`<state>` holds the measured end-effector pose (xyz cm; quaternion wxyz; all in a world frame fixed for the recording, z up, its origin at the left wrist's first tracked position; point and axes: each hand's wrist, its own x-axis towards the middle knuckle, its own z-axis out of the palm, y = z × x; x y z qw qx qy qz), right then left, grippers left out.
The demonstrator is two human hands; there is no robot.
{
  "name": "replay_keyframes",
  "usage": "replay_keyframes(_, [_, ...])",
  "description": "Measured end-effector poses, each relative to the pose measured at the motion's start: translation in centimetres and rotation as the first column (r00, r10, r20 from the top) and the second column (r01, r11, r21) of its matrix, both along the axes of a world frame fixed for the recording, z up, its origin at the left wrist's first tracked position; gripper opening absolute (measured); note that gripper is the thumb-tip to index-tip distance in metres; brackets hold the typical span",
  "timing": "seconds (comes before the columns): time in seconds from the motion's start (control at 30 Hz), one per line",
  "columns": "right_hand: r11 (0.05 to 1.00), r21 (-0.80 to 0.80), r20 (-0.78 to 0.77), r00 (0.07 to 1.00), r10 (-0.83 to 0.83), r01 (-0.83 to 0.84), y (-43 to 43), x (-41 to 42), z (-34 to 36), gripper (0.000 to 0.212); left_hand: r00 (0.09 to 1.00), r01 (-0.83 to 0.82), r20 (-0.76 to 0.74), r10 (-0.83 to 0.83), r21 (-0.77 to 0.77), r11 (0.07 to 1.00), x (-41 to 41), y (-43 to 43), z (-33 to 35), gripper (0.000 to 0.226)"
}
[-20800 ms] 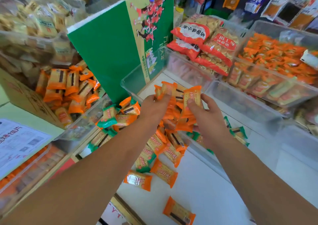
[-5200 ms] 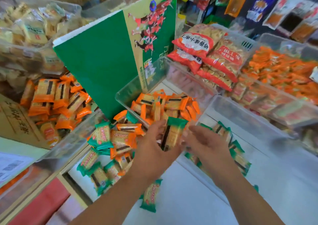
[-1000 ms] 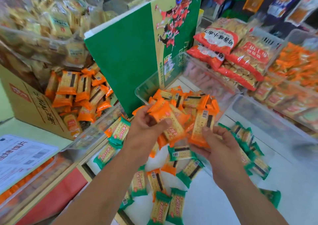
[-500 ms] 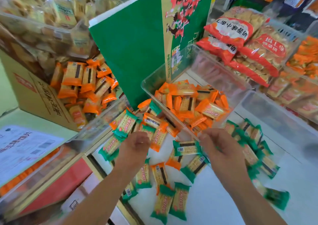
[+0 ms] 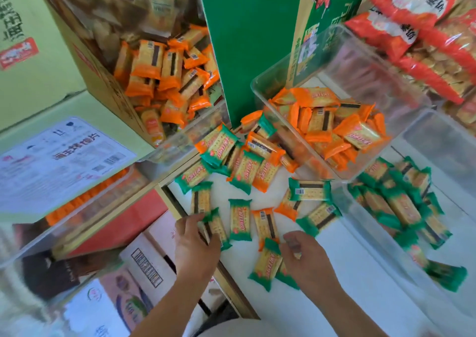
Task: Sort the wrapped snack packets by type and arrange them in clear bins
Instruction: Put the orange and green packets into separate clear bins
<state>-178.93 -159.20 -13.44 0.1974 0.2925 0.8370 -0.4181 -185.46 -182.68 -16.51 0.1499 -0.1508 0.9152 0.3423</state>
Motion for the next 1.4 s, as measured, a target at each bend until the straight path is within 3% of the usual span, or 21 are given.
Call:
replay_keyframes(0.1, [0.989, -0.027, -0.044, 0.988, 0.146, -0.147, -1.1, -1.0, -0.2, 0.017, 0.999, -0.011, -0.051, 0.009, -0.041, 0.999, -0.8, -0.4, 0.1, 0.052])
replay_keyframes(0.23, [0.990, -0.142, 0.033, 0.999, -0.019, 0.023, -1.4, -4.1, 0.0, 0.019, 0.985, 0.143, -0.076, -0.153, -0.126, 0.982, -2.2, -1.0, -0.8, 0.050])
replay_keyframes(0.37, [1.000, -0.024, 0.099, 0.995, 0.018, -0.015, -1.5, -6.1, -1.0, 0.031, 0.962, 0.265, -0.049, -0.269, -0.079, 0.961, -1.4, -0.2, -1.2, 0.044])
replay_keyframes(0.57, [0.969, 0.155, 0.168, 0.972, 0.165, -0.191, -2.0, -6.9, -2.3, 0.040, 0.928, 0.310, -0.178, -0.327, -0.118, 0.944, -4.5, 1.7, -0.5, 0.033])
replay_keyframes(0.77, [1.000, 0.014, 0.083, 0.996, -0.018, 0.017, -1.2, -7.5, 0.2, 0.040, 0.858, 0.300, -0.370, -0.356, -0.202, 0.932, -15.1, 4.4, 1.8, 0.038])
replay_keyframes(0.87, [0.976, -0.134, 0.016, 0.985, -0.173, 0.174, 0.2, -7.3, 2.1, 0.033, 0.890, 0.375, -0.161, -0.428, -0.278, 0.885, -18.1, 5.0, 1.4, 0.064])
replay_keyframes(0.93, [0.960, -0.149, -0.053, 0.968, -0.245, 0.235, 1.5, -7.4, 3.1, 0.030, 0.882, 0.439, -0.041, -0.469, -0.288, 0.851, -18.2, 4.9, 0.3, 0.072])
replay_keyframes(1.03, [0.959, -0.136, -0.158, 0.950, -0.270, 0.250, 3.1, -8.1, 3.7, 0.030, 0.862, 0.473, -0.050, -0.505, -0.281, 0.835, -16.4, 4.4, -0.6, 0.074])
replay_keyframes(1.2, [0.973, -0.194, -0.258, 0.951, -0.172, 0.123, 3.3, -11.0, 3.4, 0.031, 0.838, 0.515, -0.048, -0.544, -0.261, 0.816, -10.6, 4.3, -0.8, 0.075])
replay_keyframes(1.4, [0.971, -0.207, -0.247, 0.954, -0.169, 0.119, 3.0, -11.6, 1.7, 0.032, 0.814, 0.550, -0.129, -0.567, -0.147, 0.822, -3.9, 4.5, -1.2, 0.069])
